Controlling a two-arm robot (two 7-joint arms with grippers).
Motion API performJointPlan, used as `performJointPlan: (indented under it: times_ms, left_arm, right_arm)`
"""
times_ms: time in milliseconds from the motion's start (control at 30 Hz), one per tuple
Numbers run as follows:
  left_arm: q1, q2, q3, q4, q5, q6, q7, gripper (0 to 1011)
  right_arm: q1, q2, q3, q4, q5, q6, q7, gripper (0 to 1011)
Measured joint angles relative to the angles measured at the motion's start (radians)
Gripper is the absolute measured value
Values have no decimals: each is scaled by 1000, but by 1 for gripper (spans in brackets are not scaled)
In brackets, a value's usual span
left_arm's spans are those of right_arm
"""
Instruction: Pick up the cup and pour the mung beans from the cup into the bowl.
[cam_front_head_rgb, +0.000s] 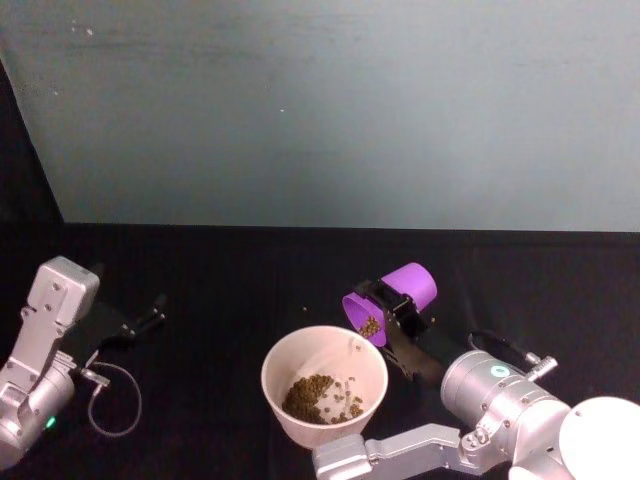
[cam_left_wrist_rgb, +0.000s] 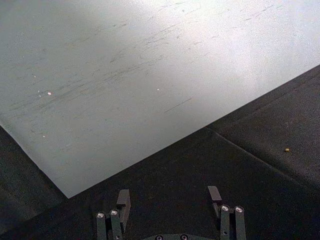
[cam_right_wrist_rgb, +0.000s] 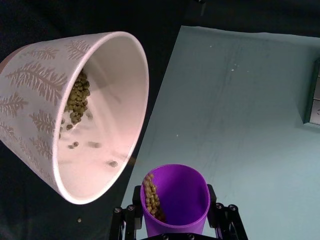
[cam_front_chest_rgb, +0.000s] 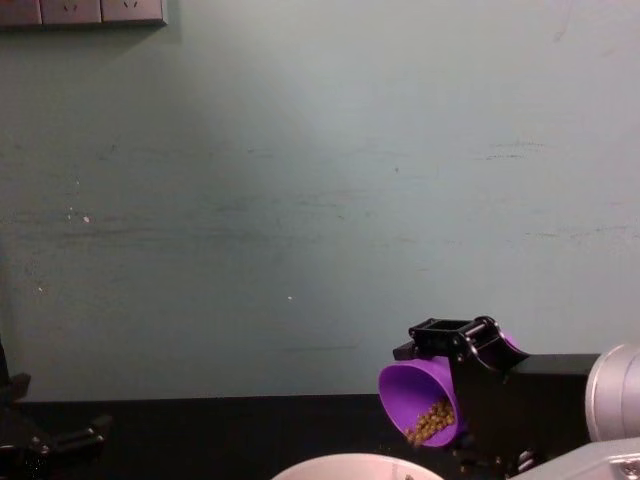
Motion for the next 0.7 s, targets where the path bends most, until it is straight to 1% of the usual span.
performJointPlan:
  times_ms: [700]
  left_arm:
    - [0,0,0,0,0,0,0,1003]
  right_arm:
    - [10,1,-18,-7,-35,5,15,718]
